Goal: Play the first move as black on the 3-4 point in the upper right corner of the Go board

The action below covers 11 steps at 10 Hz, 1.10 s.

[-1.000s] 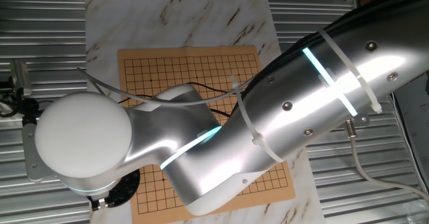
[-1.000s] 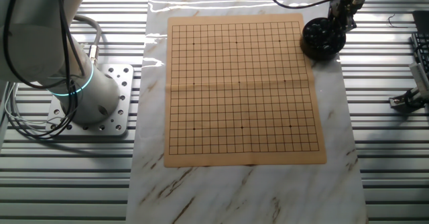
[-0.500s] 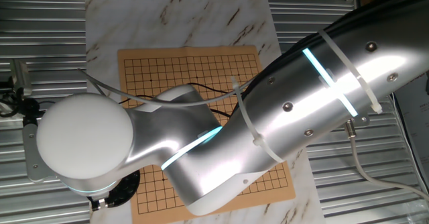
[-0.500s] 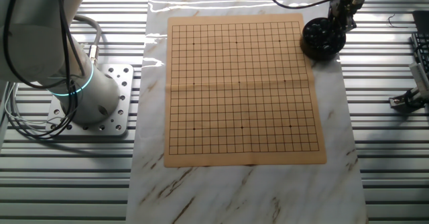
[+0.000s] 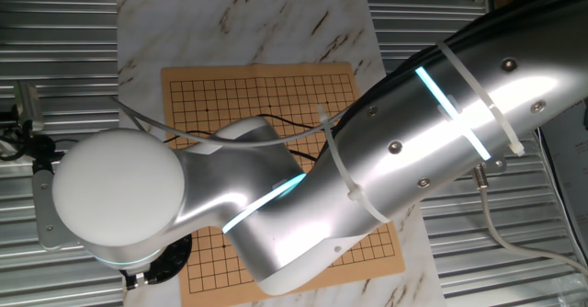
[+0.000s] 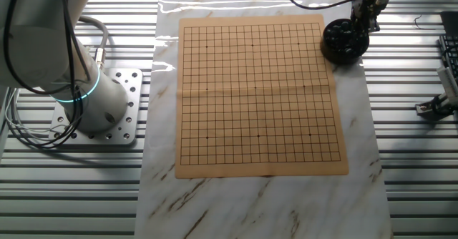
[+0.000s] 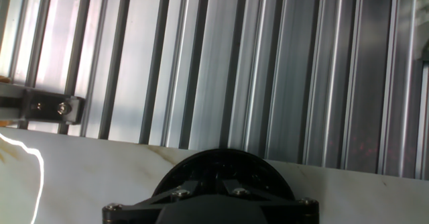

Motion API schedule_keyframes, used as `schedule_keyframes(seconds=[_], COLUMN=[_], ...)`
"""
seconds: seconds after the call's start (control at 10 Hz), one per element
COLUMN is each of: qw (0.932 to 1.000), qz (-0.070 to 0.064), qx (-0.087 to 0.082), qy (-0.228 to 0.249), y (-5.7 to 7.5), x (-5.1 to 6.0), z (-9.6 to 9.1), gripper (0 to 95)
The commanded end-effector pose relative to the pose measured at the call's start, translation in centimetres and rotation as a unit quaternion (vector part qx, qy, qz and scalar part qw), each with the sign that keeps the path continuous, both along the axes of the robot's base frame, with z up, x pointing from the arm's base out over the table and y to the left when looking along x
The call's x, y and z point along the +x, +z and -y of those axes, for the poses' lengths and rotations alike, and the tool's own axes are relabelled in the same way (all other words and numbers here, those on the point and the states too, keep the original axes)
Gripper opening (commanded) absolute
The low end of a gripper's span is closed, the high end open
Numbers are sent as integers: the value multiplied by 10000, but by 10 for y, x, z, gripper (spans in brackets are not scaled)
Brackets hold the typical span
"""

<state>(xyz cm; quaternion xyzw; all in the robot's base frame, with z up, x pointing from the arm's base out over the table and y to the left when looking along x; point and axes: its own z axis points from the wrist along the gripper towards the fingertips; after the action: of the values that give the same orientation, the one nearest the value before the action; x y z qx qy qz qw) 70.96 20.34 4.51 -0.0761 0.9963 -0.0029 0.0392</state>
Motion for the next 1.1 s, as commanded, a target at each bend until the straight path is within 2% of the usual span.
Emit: schedule_keyframes(seconds=[0.1,0.5,1.1], qw=[10000,10000,10000], qz=[17,7,-36], qx=[-2,-4,21], qy=[-1,12,13], y=[0,1,18], x=[0,0,-2], z=[0,-1,-2], gripper=[0,0,0])
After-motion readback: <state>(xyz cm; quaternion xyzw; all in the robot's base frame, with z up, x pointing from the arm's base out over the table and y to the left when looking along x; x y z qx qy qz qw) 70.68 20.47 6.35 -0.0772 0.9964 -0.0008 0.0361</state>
